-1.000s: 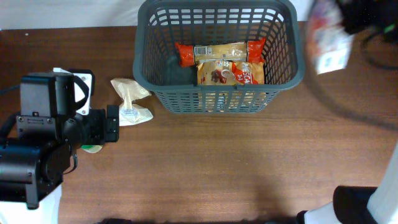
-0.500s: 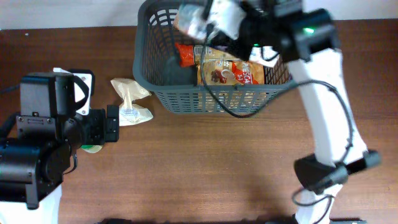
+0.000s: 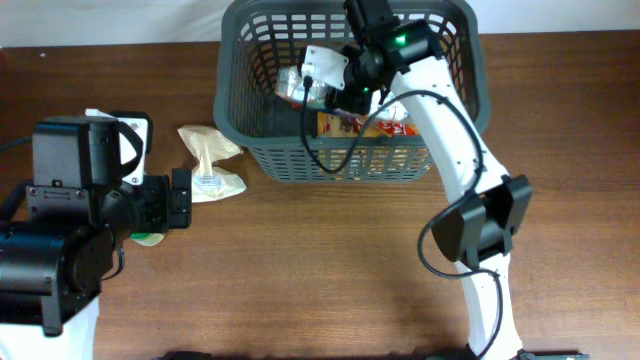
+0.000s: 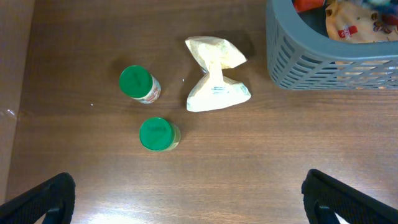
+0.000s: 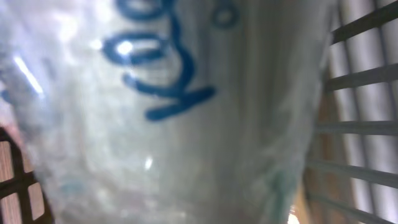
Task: Pack container
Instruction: 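Lift the tissue pack into the basket and withdraw the right gripper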
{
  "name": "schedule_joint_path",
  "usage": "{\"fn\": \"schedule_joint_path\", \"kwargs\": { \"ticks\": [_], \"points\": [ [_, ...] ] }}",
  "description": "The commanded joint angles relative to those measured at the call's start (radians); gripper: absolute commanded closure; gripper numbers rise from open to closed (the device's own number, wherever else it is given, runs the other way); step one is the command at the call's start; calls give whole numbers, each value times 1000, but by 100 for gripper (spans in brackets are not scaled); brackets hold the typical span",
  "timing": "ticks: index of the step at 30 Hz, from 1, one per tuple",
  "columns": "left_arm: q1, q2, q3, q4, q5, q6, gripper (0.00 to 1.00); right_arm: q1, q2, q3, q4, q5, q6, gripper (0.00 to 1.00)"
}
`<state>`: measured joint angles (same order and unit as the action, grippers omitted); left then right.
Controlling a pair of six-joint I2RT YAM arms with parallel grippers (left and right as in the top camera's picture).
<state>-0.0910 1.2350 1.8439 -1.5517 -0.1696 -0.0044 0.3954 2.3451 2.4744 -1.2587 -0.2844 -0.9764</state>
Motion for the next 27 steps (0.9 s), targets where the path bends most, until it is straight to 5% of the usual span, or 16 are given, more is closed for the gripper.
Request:
{"fn": "schedule_joint_path", "kwargs": {
  "ticks": [1,8,12,19,27],
  "points": [
    [6,3,5,2,-11,-3,1,3,3,9,-6,9,-11,96],
    [6,2,5,2,-11,-3,1,3,-57,24,68,229,241,33],
    [6,2,5,2,-11,-3,1,3,-168,112,69,384,389,23],
    [6,2,5,2,-11,-3,1,-55,-366,216,69,511,499,23],
    [6,3,5,2,-11,-3,1,-421,-540,226,50,418,745,14]
  ]
}}
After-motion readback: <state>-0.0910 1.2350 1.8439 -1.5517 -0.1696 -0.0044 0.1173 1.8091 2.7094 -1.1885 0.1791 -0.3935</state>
